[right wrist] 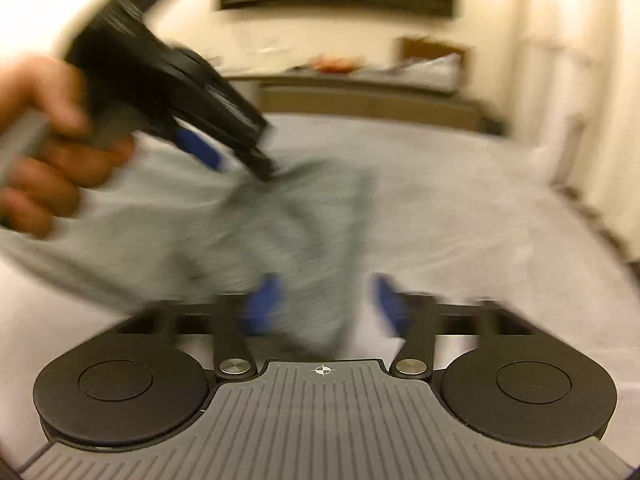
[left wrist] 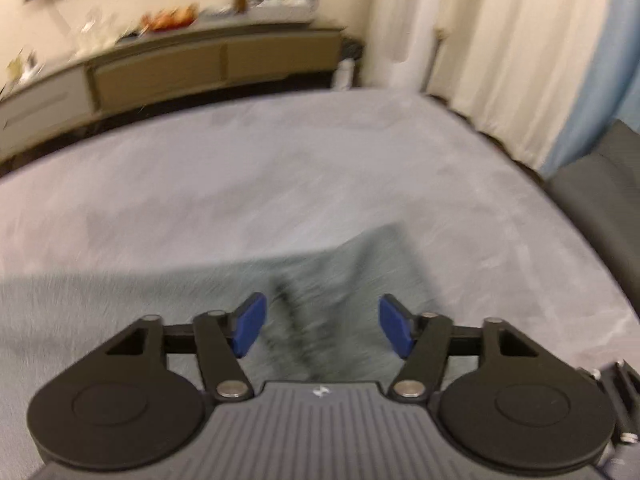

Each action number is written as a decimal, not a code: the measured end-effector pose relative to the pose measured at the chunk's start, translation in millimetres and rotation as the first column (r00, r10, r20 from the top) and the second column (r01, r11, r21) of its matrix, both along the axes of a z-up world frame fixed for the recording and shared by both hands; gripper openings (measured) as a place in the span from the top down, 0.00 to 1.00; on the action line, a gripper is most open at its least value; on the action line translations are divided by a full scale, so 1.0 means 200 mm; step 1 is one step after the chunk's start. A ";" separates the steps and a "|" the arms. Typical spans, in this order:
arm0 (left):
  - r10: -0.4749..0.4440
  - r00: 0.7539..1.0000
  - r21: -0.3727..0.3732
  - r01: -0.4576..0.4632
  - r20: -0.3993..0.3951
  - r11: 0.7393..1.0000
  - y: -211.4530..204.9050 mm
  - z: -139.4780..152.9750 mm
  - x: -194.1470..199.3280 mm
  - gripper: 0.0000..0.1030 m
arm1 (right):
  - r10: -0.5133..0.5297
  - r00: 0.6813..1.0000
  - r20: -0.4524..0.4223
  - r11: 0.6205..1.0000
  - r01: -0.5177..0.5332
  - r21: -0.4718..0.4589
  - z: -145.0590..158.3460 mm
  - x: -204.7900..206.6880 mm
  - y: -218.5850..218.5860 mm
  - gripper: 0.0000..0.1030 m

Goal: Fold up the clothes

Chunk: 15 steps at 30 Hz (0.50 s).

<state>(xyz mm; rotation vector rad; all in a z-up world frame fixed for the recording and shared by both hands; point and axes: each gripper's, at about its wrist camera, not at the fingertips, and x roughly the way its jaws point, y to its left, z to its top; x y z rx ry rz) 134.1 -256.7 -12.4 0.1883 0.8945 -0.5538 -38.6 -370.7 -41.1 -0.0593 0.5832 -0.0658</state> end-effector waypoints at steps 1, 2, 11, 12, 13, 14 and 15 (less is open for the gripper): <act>-0.036 0.999 0.016 0.036 -0.006 0.999 -0.06 0.00 -0.01 0.17 | 0.006 1.000 -0.027 1.000 -0.006 0.011 -0.02 0.02 0.00 0.34; -0.071 0.997 0.032 0.072 -0.013 0.997 -0.12 0.01 -0.03 0.12 | 0.038 0.997 -0.069 0.998 -0.035 0.043 -0.04 0.05 0.01 0.55; -0.121 0.992 0.204 0.127 -0.043 0.971 -0.30 -0.10 -0.05 0.82 | 0.183 0.977 0.106 0.980 -0.173 -0.101 0.03 -0.08 0.27 0.90; -0.106 0.993 0.160 0.112 -0.042 0.981 -0.24 -0.07 -0.04 0.85 | 0.176 0.979 0.104 0.980 -0.165 -0.107 0.03 -0.08 0.28 0.76; -0.091 0.995 0.115 0.095 -0.043 0.989 -0.18 -0.04 -0.02 0.85 | 0.152 0.983 0.107 0.983 -0.139 -0.120 0.02 -0.07 0.30 0.42; -0.076 0.996 0.070 0.079 -0.044 0.994 -0.12 -0.01 -0.01 0.85 | 0.130 0.985 0.115 0.984 -0.114 -0.135 0.02 -0.06 0.32 0.25; -0.062 0.997 0.026 0.063 -0.046 0.998 -0.05 0.03 0.01 0.85 | 0.130 0.984 0.125 0.983 -0.111 -0.145 0.01 -0.05 0.34 0.08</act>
